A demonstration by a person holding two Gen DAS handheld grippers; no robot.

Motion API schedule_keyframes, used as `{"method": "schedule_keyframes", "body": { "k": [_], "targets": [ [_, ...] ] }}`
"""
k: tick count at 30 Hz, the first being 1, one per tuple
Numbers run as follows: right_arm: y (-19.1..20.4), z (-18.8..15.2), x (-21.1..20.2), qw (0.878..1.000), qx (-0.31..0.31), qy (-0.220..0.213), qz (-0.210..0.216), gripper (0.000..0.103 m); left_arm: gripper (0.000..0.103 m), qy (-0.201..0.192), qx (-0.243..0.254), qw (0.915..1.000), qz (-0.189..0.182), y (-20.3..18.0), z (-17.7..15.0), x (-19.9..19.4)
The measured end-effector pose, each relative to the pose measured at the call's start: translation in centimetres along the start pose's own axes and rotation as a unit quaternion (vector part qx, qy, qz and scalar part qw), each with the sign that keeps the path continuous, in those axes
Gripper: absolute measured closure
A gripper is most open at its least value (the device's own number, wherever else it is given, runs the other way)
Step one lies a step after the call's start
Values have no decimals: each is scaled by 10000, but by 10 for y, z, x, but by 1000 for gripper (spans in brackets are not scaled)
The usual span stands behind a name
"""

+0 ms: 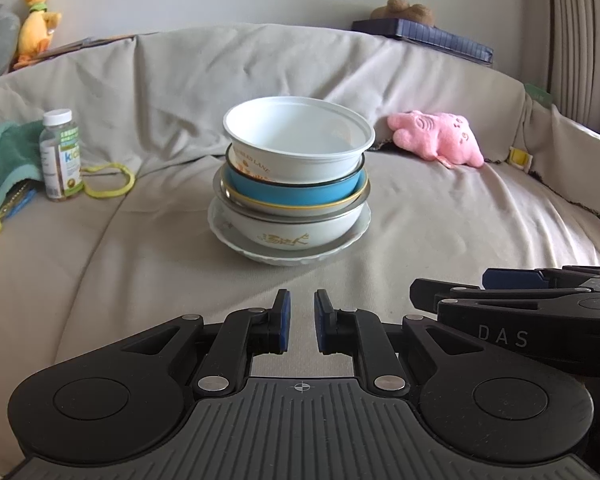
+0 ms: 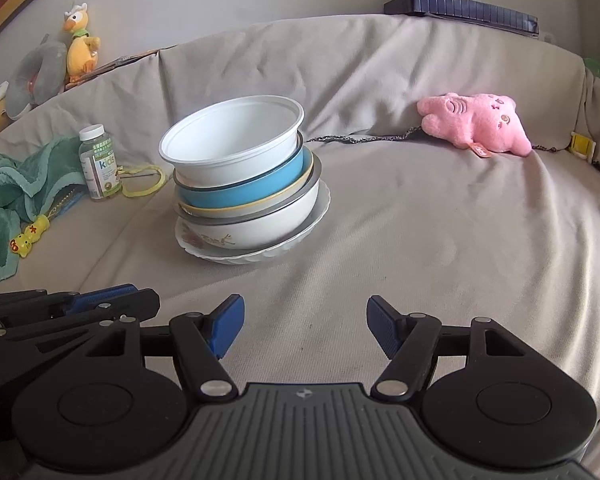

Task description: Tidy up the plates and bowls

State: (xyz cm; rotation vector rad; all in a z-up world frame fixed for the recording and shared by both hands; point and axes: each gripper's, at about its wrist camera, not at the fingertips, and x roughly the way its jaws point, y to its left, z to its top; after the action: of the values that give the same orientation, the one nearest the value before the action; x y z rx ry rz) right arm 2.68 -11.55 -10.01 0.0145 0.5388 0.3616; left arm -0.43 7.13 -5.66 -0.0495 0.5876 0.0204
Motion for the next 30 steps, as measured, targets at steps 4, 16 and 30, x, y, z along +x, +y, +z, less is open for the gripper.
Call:
{"method": "schedule_keyframes", "body": {
  "k": [4, 16, 30],
  "targets": [
    [-1, 1, 0, 10000, 5, 1, 1, 34, 89, 0, -2, 10000, -1, 0, 0, 0],
    [0, 1, 0, 10000, -4, 38, 36, 34, 89, -25, -30, 10000, 3, -1, 0, -1],
    [0, 0, 1, 9999, -20, 68, 70, 34, 89, -34, -73, 10000, 7, 0, 0, -2]
  ]
}}
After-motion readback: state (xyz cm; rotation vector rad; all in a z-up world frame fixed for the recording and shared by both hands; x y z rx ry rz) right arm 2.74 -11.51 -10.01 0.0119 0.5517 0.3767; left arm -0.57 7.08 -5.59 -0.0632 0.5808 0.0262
